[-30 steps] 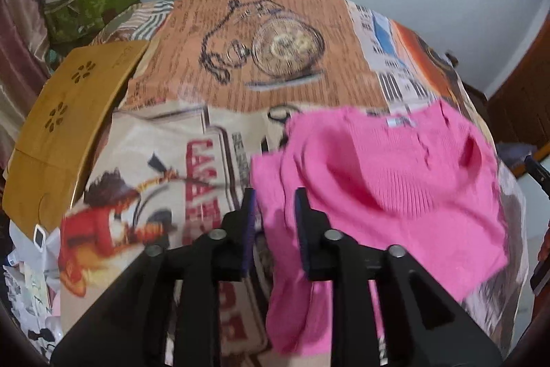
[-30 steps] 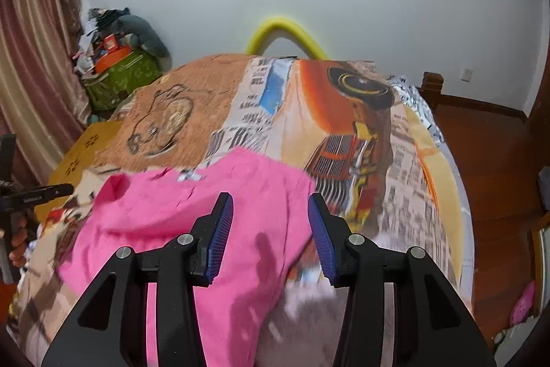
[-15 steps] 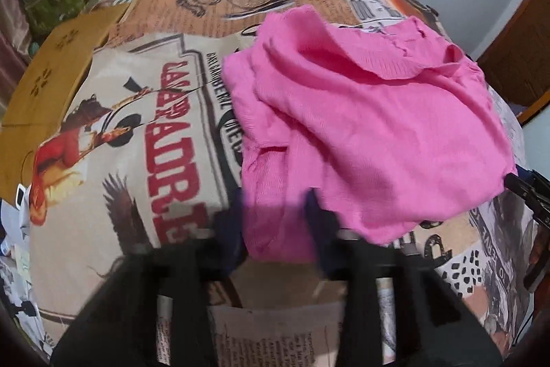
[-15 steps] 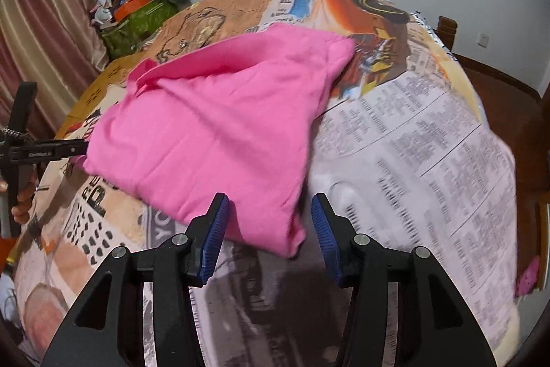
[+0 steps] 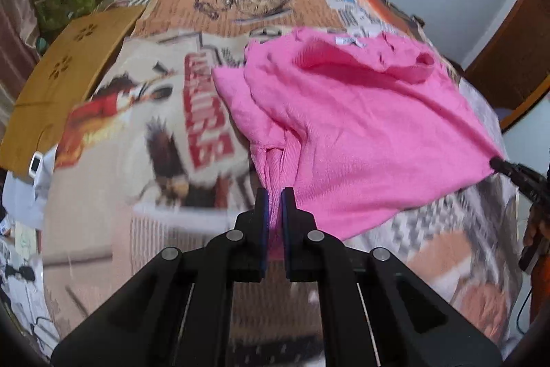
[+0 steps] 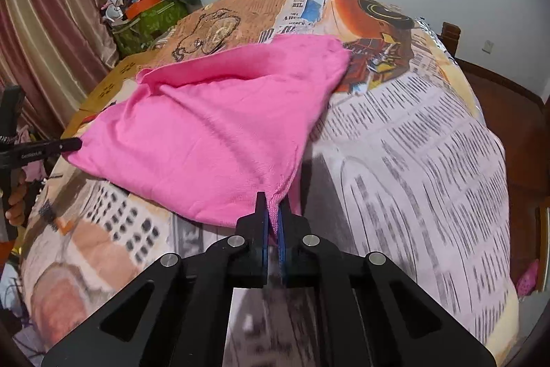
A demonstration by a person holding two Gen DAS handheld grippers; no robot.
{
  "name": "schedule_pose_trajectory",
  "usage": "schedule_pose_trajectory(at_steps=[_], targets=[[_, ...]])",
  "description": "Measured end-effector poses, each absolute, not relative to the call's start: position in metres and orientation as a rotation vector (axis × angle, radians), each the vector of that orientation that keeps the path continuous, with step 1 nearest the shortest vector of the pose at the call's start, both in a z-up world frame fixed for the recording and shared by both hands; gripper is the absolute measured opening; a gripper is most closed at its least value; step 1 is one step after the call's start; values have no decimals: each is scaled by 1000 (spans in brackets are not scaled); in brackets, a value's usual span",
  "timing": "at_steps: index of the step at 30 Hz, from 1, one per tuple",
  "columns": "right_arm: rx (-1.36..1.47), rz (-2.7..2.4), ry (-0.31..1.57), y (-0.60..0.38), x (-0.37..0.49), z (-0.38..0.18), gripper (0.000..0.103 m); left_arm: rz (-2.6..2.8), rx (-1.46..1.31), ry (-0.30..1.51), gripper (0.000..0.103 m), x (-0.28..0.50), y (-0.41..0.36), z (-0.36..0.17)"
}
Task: Fold small clothes
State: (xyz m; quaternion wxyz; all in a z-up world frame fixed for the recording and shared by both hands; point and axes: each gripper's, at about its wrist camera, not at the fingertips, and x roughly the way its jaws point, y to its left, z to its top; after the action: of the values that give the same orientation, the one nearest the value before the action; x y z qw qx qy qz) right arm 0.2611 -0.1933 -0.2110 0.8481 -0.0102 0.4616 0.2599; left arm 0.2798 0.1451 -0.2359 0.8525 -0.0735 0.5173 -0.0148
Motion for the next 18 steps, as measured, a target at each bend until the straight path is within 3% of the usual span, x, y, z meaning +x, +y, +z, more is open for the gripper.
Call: schedule_pose_trajectory(at_steps=[6,14,17,18], targets=[[-28,571,1024,-193,229,-225,4,12,-100,1146,7,240,145,-251],[-76,559,1025,-191,214,-222,5,35,-82,1076,8,229,152,-224],[-65,544,1006,-193,216,-217,10,-3,-107,1076,9,243,146,-225],[-62,538,998,-194,217,-215,17,-15,-113,1082,10,248,143,-227]])
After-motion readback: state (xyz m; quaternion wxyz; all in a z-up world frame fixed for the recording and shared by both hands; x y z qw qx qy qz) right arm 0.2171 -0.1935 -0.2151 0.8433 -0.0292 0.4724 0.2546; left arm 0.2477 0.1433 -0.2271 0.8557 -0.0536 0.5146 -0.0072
